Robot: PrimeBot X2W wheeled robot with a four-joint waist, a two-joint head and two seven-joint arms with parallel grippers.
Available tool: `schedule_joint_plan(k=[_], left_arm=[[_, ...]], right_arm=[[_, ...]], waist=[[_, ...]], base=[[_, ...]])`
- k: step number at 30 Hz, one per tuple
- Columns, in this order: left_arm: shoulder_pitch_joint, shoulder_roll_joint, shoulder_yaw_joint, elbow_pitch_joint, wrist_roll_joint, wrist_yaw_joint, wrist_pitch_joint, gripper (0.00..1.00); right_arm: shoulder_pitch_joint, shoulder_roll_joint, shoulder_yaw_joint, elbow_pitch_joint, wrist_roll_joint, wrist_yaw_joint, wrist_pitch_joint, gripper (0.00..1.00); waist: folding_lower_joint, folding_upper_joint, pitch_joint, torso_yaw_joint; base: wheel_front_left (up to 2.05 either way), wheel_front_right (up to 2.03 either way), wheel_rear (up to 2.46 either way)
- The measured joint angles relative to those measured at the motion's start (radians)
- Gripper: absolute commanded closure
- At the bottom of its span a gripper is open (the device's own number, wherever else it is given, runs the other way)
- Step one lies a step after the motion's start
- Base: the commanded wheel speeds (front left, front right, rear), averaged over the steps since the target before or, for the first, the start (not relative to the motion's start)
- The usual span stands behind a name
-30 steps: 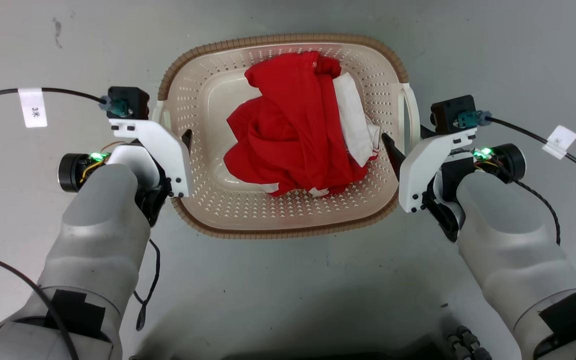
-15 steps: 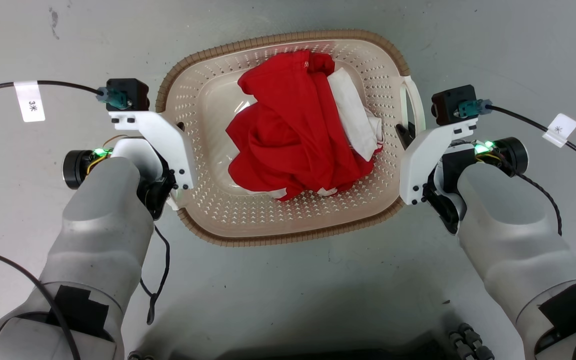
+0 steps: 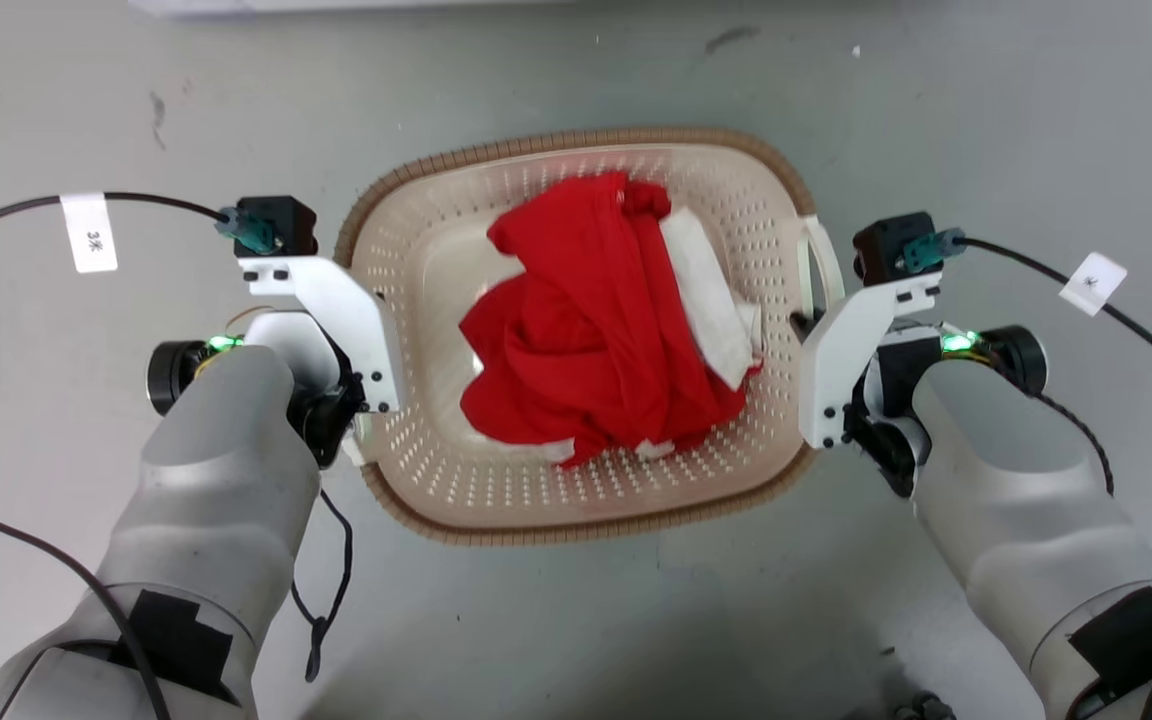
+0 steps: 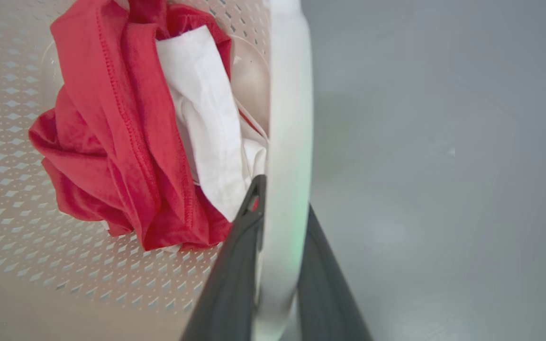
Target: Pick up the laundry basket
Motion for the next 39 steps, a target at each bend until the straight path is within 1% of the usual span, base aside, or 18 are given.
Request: schedule_joint_plan(k=[10,18,25,30,39], left_arm=[[0.046,-0.020,-0.039,0.012,-0.056,0.001,0.051,1.00],[0.090,-0.039,-0.060,0.025,-0.110,0.003,0.157,1.00],[0.123,-0.046,-0.086,0.027,-0.147,0.005,0.246,1.00],[0.162,-0.048,-0.099,0.028,-0.170,0.006,0.273,1.00],[0.205,-0.053,-0.122,0.029,-0.205,0.006,0.326,1.00]], right_arm=[[0.051,-0.012,0.037,0.001,0.073,-0.001,0.117,1.00],[0.107,-0.032,0.063,-0.011,0.141,-0.001,0.225,1.00],[0.149,-0.043,0.073,-0.018,0.207,-0.001,0.347,1.00],[0.171,-0.046,0.081,-0.016,0.245,-0.001,0.441,1.00],[0.181,-0.053,0.092,0.000,0.281,-0.001,0.566,1.00]], waist=[[0.0000,0.0000,-0.161,0.000],[-0.0001,0.0000,-0.314,0.012],[-0.0001,0.0000,-0.444,0.026],[-0.0002,0.0000,-0.529,0.029],[-0.0003,0.0000,-0.654,0.019]], base=[[0.00,0.00,0.00],[0.00,0.00,0.00],[0.00,0.00,0.00],[0.00,0.00,0.00],[0.00,0.00,0.00]])
